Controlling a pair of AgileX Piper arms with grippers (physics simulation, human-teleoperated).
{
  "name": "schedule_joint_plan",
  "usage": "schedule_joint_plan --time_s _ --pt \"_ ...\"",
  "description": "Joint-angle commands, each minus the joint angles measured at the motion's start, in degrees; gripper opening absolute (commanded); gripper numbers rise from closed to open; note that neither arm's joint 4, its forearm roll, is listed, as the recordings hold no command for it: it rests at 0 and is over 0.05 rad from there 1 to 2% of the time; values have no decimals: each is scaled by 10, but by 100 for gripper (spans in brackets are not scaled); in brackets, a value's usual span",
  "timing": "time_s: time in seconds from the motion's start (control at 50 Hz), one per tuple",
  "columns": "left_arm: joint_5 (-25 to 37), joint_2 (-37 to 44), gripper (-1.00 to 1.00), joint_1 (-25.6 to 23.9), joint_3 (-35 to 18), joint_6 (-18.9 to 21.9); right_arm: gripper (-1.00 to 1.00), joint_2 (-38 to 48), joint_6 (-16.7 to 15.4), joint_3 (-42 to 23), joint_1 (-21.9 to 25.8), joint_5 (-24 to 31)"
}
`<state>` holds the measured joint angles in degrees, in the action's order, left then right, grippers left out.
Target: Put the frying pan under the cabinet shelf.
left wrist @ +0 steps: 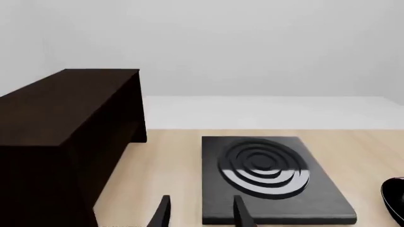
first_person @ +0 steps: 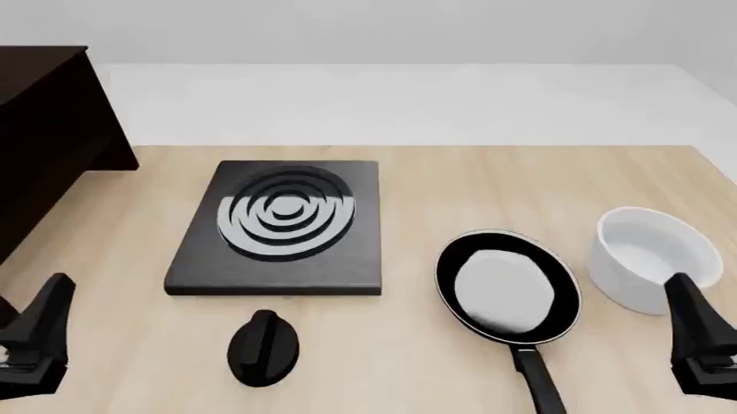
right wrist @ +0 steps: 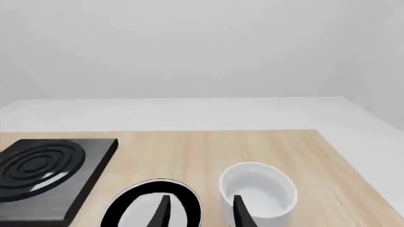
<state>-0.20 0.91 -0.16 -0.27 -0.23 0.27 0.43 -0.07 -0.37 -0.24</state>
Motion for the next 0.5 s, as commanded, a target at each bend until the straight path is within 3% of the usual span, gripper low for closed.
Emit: schedule_joint_plan --time_s 0.02,0.1,0.12,0.2,0.36,0.4,0.42,0.46,0.5 --pt "-50 61 100 25 -1 -10 100 2 -4 -2 4 1" --pt "-77 104 100 22 -7 -6 100 3 -5 -1 4 0" --pt "-113 171 100 13 -14 -17 100 4 -4 -1 4 -1" --pt "-153 264 100 11 -40 -21 100 1 -4 -2 4 2" --pt "-108 329 100 -29 -125 5 100 2 -3 -2 4 1" --pt "-87 358 100 -31 -157 -17 100 3 -1 -1 3 -1" --pt "-73 371 100 -41 -173 2 100 2 -4 -2 4 1" --pt "-55 418 100 -47 -199 -54 100 2 -4 -2 4 1" --pt "-46 432 100 -62 -216 -36 100 1 -1 -3 3 3"
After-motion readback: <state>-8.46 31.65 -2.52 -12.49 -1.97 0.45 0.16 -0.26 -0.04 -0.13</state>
